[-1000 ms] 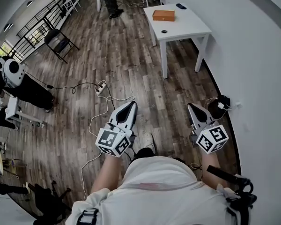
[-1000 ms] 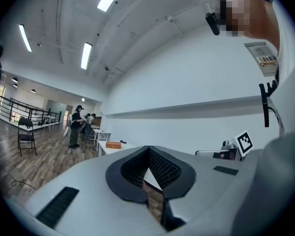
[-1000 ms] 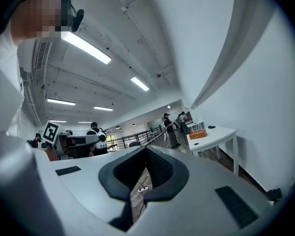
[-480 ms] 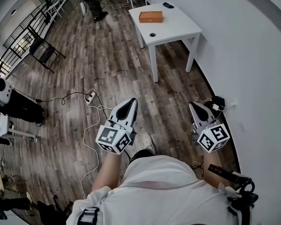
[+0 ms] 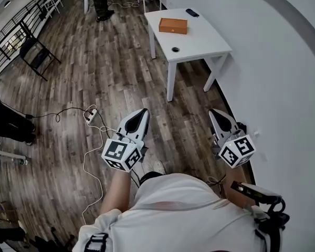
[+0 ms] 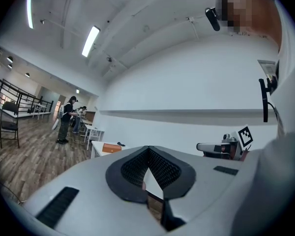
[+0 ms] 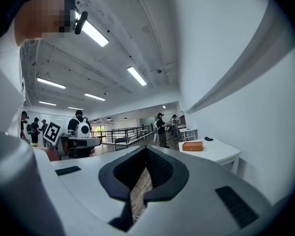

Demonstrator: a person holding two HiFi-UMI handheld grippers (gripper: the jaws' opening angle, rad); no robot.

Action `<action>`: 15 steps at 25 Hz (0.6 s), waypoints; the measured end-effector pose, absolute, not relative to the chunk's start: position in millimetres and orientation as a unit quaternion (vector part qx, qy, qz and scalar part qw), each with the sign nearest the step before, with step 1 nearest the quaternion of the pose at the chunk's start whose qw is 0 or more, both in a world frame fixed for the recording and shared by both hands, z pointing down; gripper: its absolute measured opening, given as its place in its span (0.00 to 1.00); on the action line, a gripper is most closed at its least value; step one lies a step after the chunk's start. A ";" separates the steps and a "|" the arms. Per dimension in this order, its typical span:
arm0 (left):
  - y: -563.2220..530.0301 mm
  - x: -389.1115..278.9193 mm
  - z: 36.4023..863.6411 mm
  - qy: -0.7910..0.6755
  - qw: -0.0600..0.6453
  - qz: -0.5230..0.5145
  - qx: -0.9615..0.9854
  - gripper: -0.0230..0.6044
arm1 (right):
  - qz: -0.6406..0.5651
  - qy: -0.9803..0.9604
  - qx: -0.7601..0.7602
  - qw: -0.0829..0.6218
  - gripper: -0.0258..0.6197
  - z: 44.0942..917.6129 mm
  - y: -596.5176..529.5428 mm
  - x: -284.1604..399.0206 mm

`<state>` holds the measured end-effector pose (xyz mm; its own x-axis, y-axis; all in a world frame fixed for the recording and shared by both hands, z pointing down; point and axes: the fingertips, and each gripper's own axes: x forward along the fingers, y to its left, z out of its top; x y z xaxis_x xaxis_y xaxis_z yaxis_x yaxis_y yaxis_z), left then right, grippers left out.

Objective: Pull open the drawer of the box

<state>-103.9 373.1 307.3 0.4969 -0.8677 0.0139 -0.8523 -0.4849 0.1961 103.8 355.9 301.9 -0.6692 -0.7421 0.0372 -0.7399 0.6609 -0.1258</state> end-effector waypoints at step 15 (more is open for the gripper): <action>233.5 -170.3 331.9 -0.498 0.105 -0.041 0.860 0.05 | -0.075 0.905 -0.418 0.000 0.04 320.9 216.5 39.2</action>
